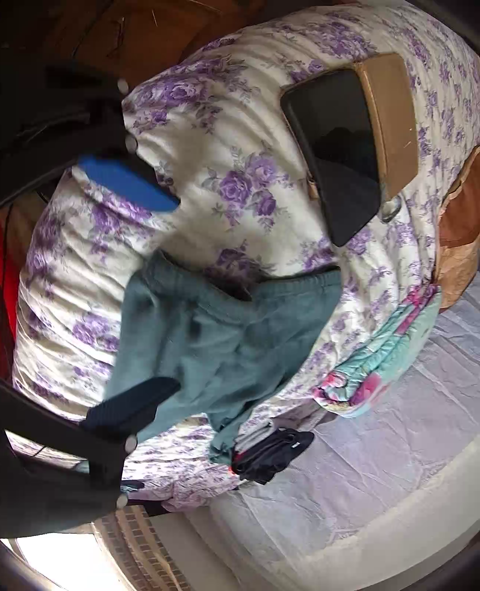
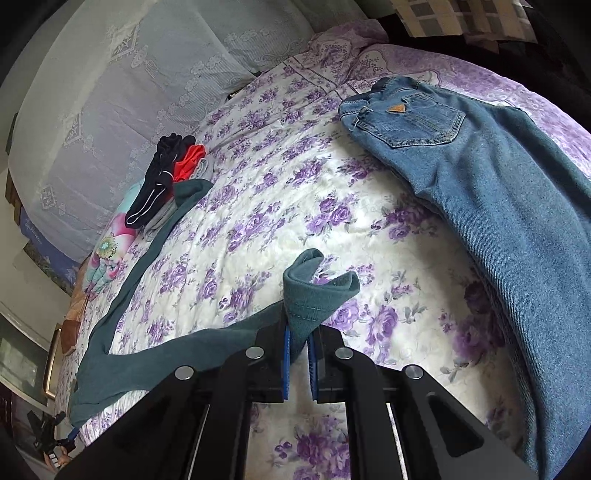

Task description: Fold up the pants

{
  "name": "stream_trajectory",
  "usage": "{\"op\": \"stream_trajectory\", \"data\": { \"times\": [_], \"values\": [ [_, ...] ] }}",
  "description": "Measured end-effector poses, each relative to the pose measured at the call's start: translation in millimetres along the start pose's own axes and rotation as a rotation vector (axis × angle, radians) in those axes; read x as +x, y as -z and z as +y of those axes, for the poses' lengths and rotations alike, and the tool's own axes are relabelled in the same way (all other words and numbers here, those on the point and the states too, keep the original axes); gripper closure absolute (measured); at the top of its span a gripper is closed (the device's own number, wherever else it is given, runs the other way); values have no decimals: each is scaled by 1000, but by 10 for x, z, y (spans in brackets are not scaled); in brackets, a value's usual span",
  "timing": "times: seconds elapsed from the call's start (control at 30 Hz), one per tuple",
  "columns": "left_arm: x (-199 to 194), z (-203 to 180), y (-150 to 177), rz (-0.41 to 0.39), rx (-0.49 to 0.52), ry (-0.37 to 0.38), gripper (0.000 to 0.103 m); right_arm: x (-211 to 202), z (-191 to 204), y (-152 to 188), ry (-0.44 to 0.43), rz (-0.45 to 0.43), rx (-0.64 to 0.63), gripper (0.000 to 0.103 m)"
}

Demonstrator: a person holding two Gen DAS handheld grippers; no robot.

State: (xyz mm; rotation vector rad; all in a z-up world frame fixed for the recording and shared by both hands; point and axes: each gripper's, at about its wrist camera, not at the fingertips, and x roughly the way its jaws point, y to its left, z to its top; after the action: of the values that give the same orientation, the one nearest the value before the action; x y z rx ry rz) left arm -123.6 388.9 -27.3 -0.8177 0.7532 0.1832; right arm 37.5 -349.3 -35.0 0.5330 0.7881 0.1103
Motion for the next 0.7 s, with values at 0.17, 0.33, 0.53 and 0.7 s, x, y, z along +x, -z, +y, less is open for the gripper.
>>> {"op": "stream_trajectory", "data": {
  "times": [0.17, 0.33, 0.53, 0.7],
  "values": [
    [252, 32, -24, 65, -32, -63, 14, -7, 18, -31, -14, -3, -3, 93],
    [256, -77, -50, 55, 43, -78, 88, -30, 28, -30, -17, -9, -3, 93],
    [-35, 97, -370, -80, -20, -100, 103, -183, -81, 24, -25, -1, 26, 93],
    [-7, 349, -641, -94, -67, -156, 103, -158, -244, 175, 60, 82, 60, 49]
  ]
}}
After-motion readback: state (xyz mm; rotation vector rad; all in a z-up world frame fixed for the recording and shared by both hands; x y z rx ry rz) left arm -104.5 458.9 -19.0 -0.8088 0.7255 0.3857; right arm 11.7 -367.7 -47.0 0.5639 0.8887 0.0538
